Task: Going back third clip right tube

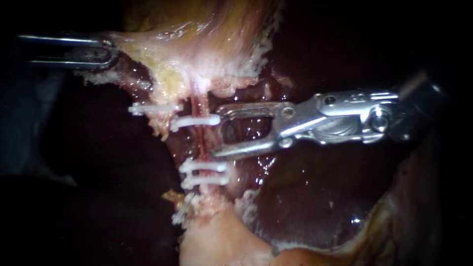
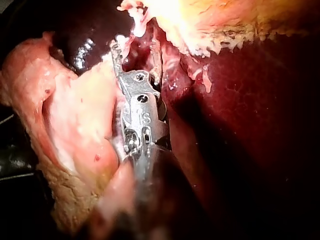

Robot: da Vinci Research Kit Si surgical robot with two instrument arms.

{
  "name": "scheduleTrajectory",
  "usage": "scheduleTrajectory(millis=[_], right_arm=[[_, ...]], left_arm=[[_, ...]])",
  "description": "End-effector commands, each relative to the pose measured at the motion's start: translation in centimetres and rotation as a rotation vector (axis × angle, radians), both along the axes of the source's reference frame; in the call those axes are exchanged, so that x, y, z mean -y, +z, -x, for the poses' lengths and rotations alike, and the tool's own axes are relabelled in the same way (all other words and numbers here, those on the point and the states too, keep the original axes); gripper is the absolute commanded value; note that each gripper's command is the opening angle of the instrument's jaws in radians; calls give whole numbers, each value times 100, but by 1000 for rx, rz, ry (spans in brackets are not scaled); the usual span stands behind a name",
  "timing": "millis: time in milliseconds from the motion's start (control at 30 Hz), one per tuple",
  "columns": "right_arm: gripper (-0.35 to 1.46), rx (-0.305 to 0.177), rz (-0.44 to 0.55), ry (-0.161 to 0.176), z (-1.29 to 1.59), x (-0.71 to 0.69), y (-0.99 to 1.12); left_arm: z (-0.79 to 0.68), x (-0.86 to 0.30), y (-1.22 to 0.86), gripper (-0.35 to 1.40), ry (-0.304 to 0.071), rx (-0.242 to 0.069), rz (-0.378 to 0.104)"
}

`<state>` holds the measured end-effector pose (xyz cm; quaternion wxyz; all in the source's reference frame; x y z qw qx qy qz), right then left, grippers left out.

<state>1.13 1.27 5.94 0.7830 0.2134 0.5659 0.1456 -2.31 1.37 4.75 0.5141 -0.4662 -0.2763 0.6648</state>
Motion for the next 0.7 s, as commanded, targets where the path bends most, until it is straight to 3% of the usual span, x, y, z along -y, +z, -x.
scheduleTrajectory(millis=[33,300,700], right_arm=[[50,-2,10,-5,6,1,-2],[50,-18,49,-37,50,9,-18],[50,-4,67,-65,67,13,-24]], left_arm=[[0,0,0,-35,0,0,0],[-1,-1,1,-35,1,1,0],[2,-1,7,-35,0,0,2]])
